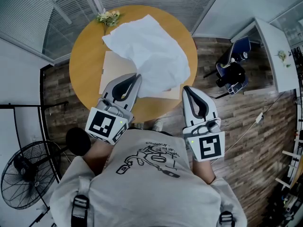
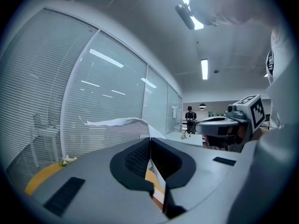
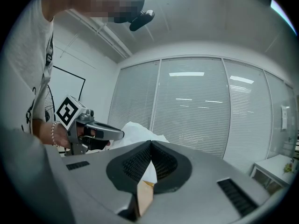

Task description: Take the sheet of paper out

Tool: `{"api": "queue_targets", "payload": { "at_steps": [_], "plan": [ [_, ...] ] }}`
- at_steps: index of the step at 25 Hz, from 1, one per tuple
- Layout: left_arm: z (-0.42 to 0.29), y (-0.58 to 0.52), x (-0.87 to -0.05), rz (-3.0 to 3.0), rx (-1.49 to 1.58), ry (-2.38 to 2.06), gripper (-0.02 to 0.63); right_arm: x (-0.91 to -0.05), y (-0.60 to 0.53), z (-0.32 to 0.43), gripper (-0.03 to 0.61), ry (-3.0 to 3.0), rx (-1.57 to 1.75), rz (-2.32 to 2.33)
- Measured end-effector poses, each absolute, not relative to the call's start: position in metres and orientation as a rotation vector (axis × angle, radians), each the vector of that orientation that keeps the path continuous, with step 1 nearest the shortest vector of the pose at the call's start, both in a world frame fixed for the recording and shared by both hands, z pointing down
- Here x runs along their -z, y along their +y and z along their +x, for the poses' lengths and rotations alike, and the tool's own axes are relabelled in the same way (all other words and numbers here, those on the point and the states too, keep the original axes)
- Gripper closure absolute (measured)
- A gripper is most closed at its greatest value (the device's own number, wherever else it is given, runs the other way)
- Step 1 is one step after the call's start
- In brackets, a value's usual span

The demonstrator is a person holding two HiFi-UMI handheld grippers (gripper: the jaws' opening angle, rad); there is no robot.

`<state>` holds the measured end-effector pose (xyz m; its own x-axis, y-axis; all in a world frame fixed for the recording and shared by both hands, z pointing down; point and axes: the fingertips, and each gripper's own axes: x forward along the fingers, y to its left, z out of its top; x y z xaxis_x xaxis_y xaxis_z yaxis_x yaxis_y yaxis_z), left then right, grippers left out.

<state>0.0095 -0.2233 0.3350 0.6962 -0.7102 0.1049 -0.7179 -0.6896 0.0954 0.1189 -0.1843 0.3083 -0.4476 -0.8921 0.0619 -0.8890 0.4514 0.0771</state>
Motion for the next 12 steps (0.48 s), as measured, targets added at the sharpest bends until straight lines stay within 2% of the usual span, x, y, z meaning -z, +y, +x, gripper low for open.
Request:
{"api": "queue_targets", "payload": {
  "at_steps": [12],
  "plan": [
    [0.011, -0.218, -0.316, 2.784, -0.039, -1.222, 0.594, -0.306, -0.184, 0.136, 0.571, -2.580, 0.037, 1.632]
  ]
}}
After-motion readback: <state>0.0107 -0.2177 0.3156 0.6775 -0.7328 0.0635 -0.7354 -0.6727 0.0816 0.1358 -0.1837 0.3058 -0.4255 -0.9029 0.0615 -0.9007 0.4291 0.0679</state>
